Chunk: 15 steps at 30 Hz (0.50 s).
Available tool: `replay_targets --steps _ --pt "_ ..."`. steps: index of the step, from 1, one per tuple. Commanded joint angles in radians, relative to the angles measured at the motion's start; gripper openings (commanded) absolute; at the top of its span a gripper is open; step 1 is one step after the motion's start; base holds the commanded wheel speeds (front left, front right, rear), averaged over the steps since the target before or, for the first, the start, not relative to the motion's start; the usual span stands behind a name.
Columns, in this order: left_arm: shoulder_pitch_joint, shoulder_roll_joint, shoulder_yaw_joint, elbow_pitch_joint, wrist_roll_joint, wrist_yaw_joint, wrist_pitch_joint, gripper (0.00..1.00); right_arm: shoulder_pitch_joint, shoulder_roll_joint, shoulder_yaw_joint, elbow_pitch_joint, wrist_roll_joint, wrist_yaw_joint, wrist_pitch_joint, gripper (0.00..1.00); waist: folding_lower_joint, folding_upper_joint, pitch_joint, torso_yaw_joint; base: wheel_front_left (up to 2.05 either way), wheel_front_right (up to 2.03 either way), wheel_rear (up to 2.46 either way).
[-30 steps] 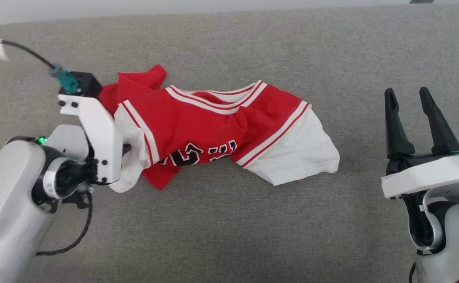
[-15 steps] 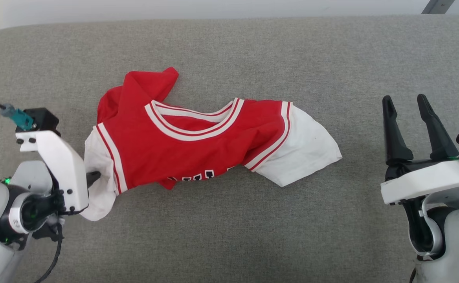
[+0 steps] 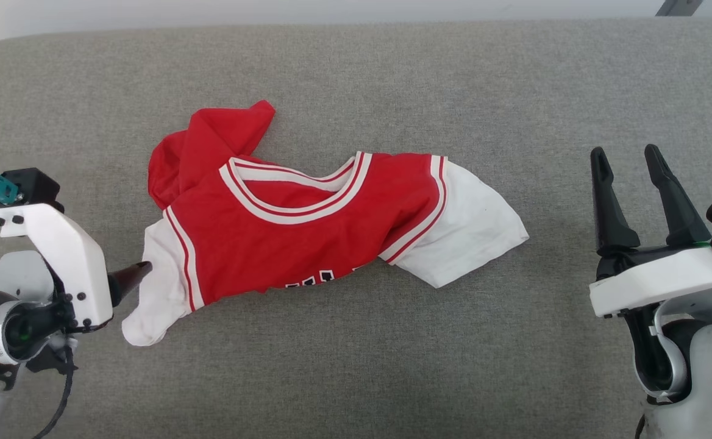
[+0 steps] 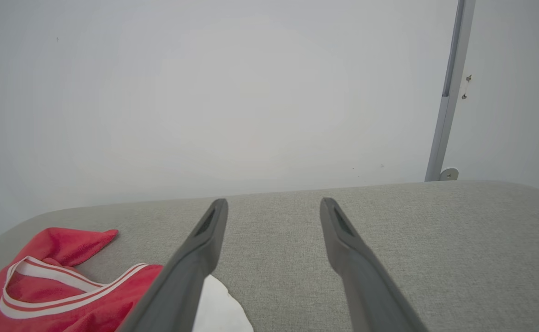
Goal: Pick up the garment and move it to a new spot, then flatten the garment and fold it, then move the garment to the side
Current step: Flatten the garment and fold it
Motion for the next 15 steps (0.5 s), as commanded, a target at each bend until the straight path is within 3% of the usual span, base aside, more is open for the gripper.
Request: replay_targets --steps 1,15 --pt "-0.002 0.006 -0.005 -0.011 0.011 0.006 0.007 1.00 0.002 0.000 0.001 -0.008 -0.002 0.000 0.002 1.00 0.0000 0.0000 0.004 -0.002 0.00 0.00 0.00" --pt "-0.060 -0.052 -0.095 0.001 0.059 0.022 0.056 1.00 -0.011 0.000 0.002 -0.014 -0.020 0.000 0.016 1.00 0.0000 0.0000 0.026 -0.007 0.00 0.00 0.00"
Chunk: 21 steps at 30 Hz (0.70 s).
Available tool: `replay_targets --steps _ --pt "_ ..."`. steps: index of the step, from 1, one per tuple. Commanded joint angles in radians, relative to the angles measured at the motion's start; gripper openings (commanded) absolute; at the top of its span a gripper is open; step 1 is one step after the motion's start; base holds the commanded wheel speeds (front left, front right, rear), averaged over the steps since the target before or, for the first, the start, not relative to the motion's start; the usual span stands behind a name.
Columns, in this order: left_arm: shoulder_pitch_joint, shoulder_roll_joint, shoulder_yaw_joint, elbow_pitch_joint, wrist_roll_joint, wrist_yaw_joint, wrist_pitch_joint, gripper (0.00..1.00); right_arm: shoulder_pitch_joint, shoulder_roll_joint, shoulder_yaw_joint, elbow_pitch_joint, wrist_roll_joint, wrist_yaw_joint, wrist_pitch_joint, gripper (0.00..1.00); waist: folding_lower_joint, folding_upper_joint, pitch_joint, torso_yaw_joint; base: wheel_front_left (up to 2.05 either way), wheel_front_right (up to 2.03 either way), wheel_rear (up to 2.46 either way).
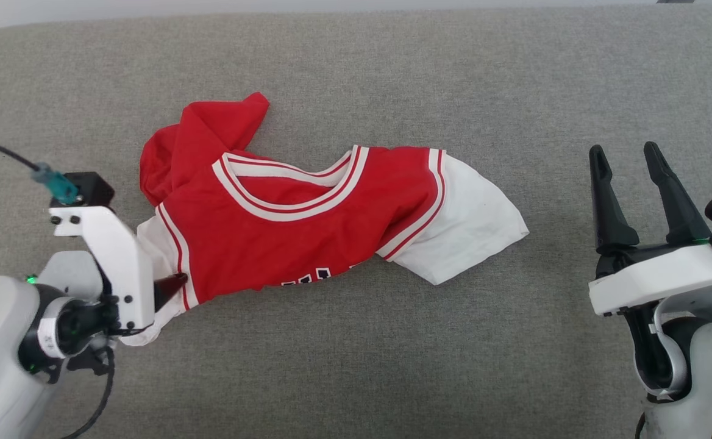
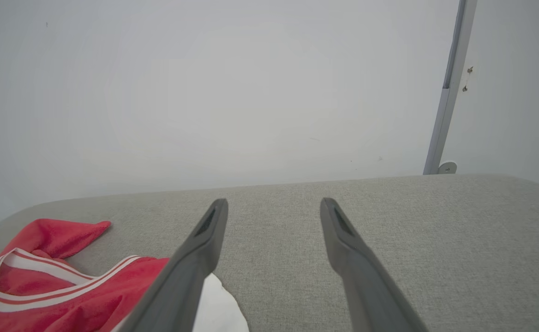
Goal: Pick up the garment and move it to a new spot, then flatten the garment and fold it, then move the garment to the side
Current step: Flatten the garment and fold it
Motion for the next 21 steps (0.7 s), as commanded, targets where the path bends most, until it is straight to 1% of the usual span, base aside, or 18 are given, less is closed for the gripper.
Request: replay_targets --steps 1,4,5,6,7,8,11,15,19,21 --pt "-0.015 -0.004 -0.005 0.007 0.010 0.001 0.005 1.00 -0.009 0.000 0.000 -0.003 -0.008 0.000 0.002 1.00 0.0000 0.0000 0.000 0.000 0.00 0.00 0.00" --pt "-0.040 -0.018 -0.026 0.057 0.030 0.001 0.014 1.00 -0.010 0.000 0.006 0.002 -0.007 0.000 0.003 1.00 0.0000 0.0000 0.001 -0.002 0.00 0.00 0.00" --pt "-0.047 -0.026 -0.029 0.077 0.030 0.003 0.016 0.84 -0.012 -0.001 0.008 0.004 -0.005 0.000 0.004 1.00 0.0000 0.0000 0.002 -0.004 0.00 0.00 0.00" --pt "-0.052 -0.032 -0.035 0.093 0.031 0.000 0.020 0.46 -0.012 -0.001 0.008 0.004 -0.005 0.000 0.003 1.00 0.0000 0.0000 0.002 -0.004 0.00 0.00 0.00" --pt "-0.058 -0.034 -0.039 0.109 0.036 -0.001 0.019 0.22 -0.011 0.000 0.010 0.005 -0.005 0.000 0.003 1.00 0.0000 0.0000 0.002 -0.004 0.00 0.00 0.00" --pt "-0.064 -0.035 -0.042 0.126 0.038 -0.004 0.018 0.00 -0.010 0.000 0.010 0.006 -0.006 0.000 0.003 1.00 0.0000 0.0000 0.001 -0.005 0.00 0.00 0.00" --pt "-0.072 -0.049 -0.033 0.154 0.023 -0.012 0.004 0.00 -0.004 0.000 0.006 0.004 -0.008 0.000 0.003 1.00 0.0000 0.0000 0.001 -0.006 0.00 0.00 0.00" --pt "-0.064 -0.043 -0.014 0.160 0.009 -0.026 -0.024 0.00 0.007 0.000 -0.002 -0.001 -0.011 0.000 0.005 1.00 0.0000 0.0000 -0.001 -0.003 0.00 0.00 0.00" --pt "-0.041 -0.022 0.016 0.131 0.002 -0.021 -0.051 0.00 0.012 0.000 -0.008 -0.011 -0.010 0.000 0.012 1.00 0.0000 0.0000 -0.003 0.006 0.00 0.00 0.00" --pt "-0.030 -0.010 0.038 0.116 -0.010 -0.009 -0.061 0.00 0.014 0.000 -0.008 -0.013 -0.011 0.000 0.016 1.00 0.0000 0.0000 -0.003 0.009 0.00 0.00 0.00"
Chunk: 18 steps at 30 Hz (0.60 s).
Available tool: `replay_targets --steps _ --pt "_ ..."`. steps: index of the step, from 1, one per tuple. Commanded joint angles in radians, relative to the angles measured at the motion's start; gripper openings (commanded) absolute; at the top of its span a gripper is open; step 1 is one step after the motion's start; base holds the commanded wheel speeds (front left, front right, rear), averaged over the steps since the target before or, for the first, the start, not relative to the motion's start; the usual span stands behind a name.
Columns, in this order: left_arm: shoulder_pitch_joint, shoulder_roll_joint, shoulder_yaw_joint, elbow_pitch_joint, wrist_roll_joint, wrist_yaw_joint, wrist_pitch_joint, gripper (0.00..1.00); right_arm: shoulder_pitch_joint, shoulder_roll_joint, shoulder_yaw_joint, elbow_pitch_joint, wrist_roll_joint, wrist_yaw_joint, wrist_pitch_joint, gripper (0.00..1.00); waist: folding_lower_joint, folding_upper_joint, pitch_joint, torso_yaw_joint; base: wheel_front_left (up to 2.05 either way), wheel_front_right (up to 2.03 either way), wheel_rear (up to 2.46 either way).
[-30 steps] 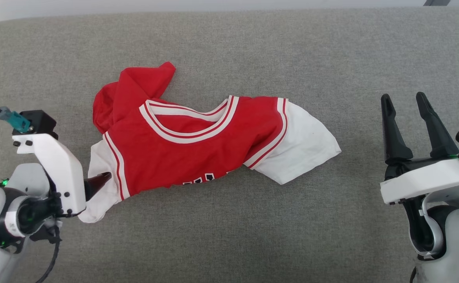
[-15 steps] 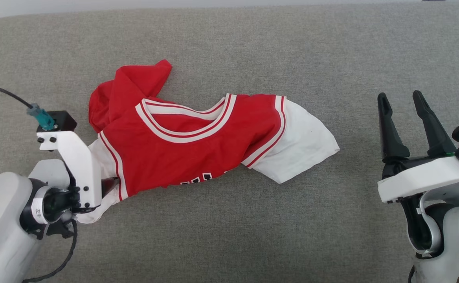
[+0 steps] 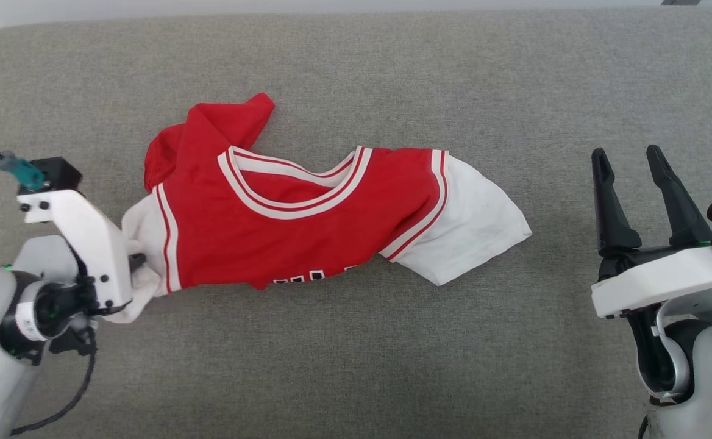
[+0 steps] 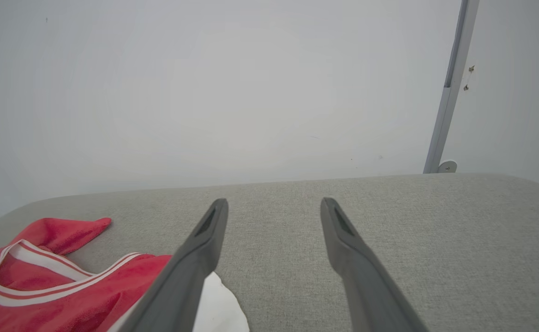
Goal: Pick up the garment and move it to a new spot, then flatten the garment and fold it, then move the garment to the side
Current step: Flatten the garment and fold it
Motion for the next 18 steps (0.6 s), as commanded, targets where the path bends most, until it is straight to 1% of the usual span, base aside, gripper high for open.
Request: replay_targets --steps 1,4,9,18 --pt "0.022 0.016 0.021 -0.015 -0.011 0.014 -0.010 0.00 0.006 0.000 -0.001 -0.006 -0.003 0.000 0.006 1.00 0.0000 0.0000 0.000 0.003 0.00 0.00 0.00" --pt "0.045 0.027 0.052 -0.038 -0.037 0.026 -0.022 0.00 0.005 0.000 -0.003 -0.008 -0.004 0.000 0.007 1.00 0.0000 0.0000 0.002 0.008 0.00 0.00 0.00" --pt "0.088 0.042 0.083 -0.056 -0.066 0.029 -0.035 0.00 0.000 -0.001 -0.005 -0.009 -0.005 0.000 0.012 1.00 0.0000 0.0000 0.008 0.012 0.00 0.00 0.00" --pt "0.107 0.031 0.077 -0.030 -0.067 0.019 -0.050 0.00 -0.012 0.000 -0.002 -0.006 -0.004 0.000 0.015 1.00 0.0000 0.0000 0.014 0.010 0.00 0.00 0.00"
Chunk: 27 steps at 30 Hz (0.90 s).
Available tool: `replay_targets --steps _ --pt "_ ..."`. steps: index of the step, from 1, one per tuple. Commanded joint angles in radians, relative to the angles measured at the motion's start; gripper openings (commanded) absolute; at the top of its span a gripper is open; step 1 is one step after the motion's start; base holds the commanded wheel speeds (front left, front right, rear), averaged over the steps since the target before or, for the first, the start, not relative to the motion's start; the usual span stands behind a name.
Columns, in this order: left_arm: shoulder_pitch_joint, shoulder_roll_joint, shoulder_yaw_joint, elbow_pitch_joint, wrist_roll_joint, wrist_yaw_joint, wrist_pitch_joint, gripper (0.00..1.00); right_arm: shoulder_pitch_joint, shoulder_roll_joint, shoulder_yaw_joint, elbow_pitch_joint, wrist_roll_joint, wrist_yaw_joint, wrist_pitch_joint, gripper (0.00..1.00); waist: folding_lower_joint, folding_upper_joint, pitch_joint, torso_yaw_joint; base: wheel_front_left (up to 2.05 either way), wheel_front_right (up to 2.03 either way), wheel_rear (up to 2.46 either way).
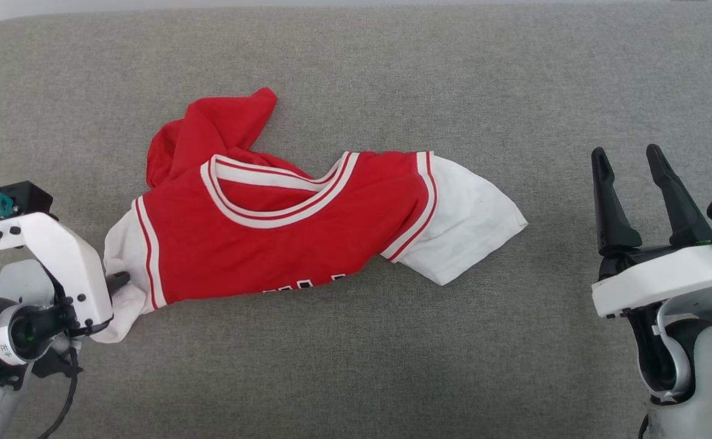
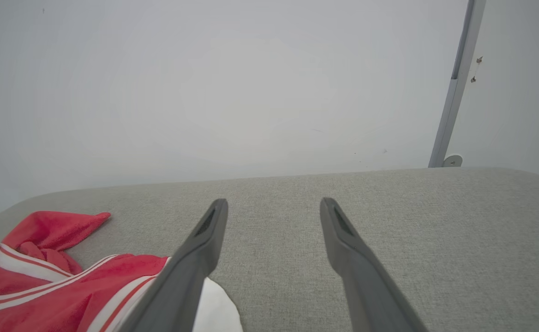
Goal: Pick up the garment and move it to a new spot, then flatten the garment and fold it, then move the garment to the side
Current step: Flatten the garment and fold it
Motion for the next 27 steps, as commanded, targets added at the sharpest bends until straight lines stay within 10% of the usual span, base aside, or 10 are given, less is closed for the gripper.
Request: replay_targets --steps 1,4,9,15,27 --pt "0.005 0.001 -0.004 0.009 0.008 -0.005 -0.004 0.00 -0.011 0.000 0.000 0.000 -0.005 0.000 0.001 1.00 0.0000 0.0000 0.000 0.000 0.00 0.00 0.00" --pt "-0.006 0.002 -0.012 0.026 0.020 -0.005 -0.004 0.00 -0.012 0.000 0.000 0.000 -0.006 0.000 0.001 1.00 0.0000 0.0000 0.003 -0.002 0.00 0.00 0.00" --pt "-0.022 0.000 -0.020 0.043 0.029 -0.016 -0.008 0.30 -0.013 0.000 -0.002 0.001 -0.005 0.000 0.002 1.00 0.0000 0.0000 0.006 -0.003 0.00 0.00 0.00" --pt "-0.033 0.011 -0.039 0.053 0.051 -0.023 -0.006 0.96 -0.014 0.000 -0.004 0.002 -0.003 0.000 0.001 1.00 0.0000 0.0000 0.007 -0.004 0.00 0.00 0.00" --pt "-0.064 0.033 -0.068 0.043 0.085 -0.018 0.025 1.00 -0.016 0.000 -0.005 0.004 0.005 0.000 0.001 1.00 0.0000 0.0000 0.016 -0.006 0.00 0.00 0.00"
